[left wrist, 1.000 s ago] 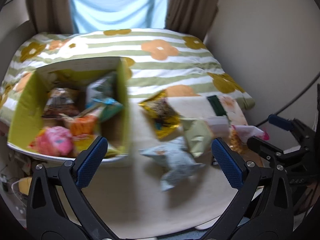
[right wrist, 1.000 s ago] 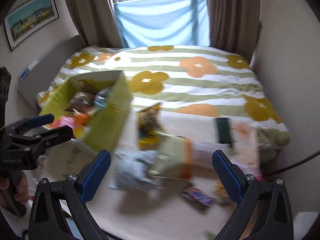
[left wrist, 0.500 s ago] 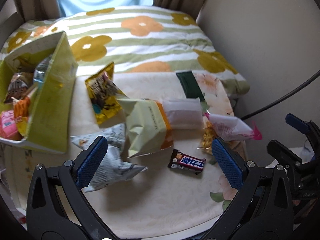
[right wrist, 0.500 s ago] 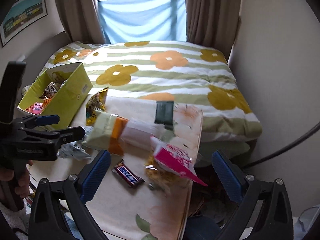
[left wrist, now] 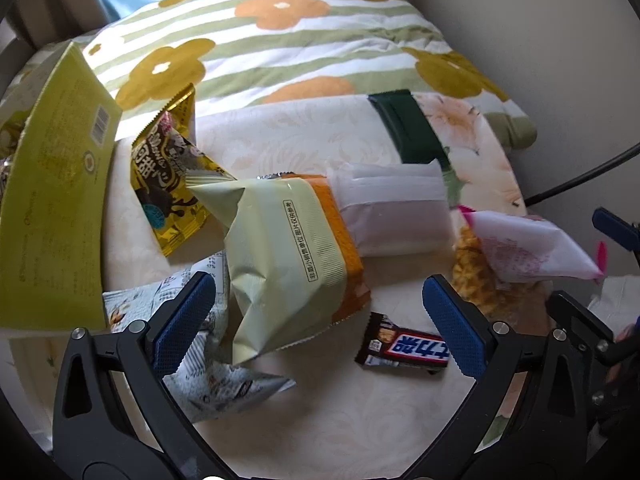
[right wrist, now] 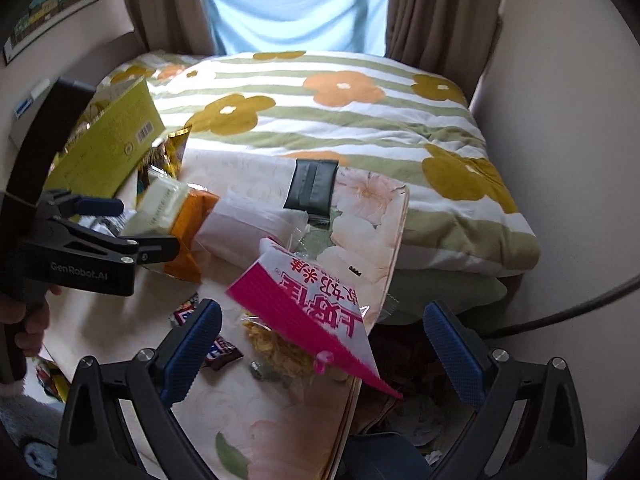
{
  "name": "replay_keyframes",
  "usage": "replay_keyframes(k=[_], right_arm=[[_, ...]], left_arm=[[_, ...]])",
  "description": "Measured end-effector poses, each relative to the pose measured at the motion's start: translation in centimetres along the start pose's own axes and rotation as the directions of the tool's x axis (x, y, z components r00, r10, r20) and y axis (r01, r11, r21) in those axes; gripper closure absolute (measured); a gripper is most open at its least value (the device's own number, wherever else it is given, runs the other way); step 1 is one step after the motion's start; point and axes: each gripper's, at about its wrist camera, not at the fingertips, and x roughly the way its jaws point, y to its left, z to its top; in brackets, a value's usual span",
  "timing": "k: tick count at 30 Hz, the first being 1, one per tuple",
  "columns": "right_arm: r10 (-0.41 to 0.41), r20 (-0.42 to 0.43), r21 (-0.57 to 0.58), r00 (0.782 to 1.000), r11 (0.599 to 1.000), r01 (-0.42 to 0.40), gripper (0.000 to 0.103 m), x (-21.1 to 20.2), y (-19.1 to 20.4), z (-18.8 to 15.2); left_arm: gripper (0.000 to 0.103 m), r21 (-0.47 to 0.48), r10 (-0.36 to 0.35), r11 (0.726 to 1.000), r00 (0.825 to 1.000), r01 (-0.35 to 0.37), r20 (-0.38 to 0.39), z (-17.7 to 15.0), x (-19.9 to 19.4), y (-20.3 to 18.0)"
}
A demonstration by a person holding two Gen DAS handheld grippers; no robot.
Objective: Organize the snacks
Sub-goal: 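Grasp the pale green bag with the left tool while the right tool grasps the pink-white cracker bag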
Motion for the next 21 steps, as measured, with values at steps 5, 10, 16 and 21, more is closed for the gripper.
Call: replay_keyframes(k=[5, 10, 16, 21], right_arm=[[-0.007, -0.040, -0.052, 0.999, 0.999, 0.004, 0.003, 2.5, 0.3, 0.4], [0.011, -0.079, -0.083, 0.997, 0.996, -0.017, 0.025, 4.3, 0.5, 0.5], [0.024, -0.131, -0.097, 0.991, 0.995, -0.036, 0.046, 5.8, 1.0, 0.3], [0.032, -0.124, -0.109, 0.992, 0.993, -0.046, 0.051, 5.6, 1.2, 0.5]], left_arm=[[0.000, -0.006, -0.006, 1.000, 1.000, 0.006, -0.019, 0.3, 1.0, 0.2], [0.000, 0.007, 0.004, 1.000, 0.999, -0.004, -0.034, 0.4, 1.9, 0.3], [0.001, -0.011, -0.002, 1.000, 0.999, 0.001, -0.050, 0.9, 2.9, 1.1], [0.011, 0.001, -0.001, 1.000, 0.998, 0.001, -0.055, 1.3, 3.3, 1.4]])
